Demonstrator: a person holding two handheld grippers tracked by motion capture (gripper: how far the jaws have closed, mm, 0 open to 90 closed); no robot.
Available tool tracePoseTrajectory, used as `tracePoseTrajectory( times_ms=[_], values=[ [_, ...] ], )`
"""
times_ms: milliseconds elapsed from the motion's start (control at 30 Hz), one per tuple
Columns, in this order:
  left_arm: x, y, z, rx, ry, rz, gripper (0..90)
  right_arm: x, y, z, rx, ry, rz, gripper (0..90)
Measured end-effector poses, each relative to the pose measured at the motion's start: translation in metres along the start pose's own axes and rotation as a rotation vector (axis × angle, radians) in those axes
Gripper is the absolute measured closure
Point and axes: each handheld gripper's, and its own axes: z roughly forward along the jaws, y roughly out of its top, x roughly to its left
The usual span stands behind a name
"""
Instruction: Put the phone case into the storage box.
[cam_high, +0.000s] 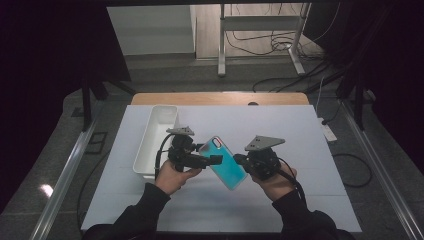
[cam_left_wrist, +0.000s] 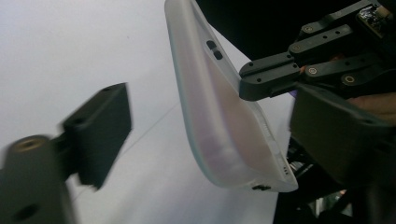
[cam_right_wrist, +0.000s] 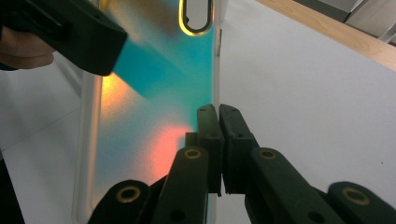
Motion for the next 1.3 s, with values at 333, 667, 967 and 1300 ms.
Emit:
tracePoseTrajectory(
  times_ms=[333, 667, 967, 1300],
  values=[
    [0.0044, -0.0019, 0.0002, 0.038, -0.082, -0.075, 49.9, 0.0011, -0.0009, 0.0007, -0.003, -0.004, -0.005, 87.6],
    [0.0057, -0.0026, 0.0007, 0.05, -0.132, -0.097, 75.2, 0.0032, -0.0013, 0.0012, -0.014, -0.005, -0.01, 87.6],
    [0.0085, -0.0048, 0.0007, 0.041, -0.137, -0.161, 84.4, 0.0073, -0.0026, 0.004, -0.012, -0.024, -0.038, 86.8],
    [0.007, -0.0042, -0.0018, 0.051, -0.112, -0.15, 85.4, 0.0063, -0.0025, 0.0027, -0.021, 0.008, -0.013, 76.1]
  ],
)
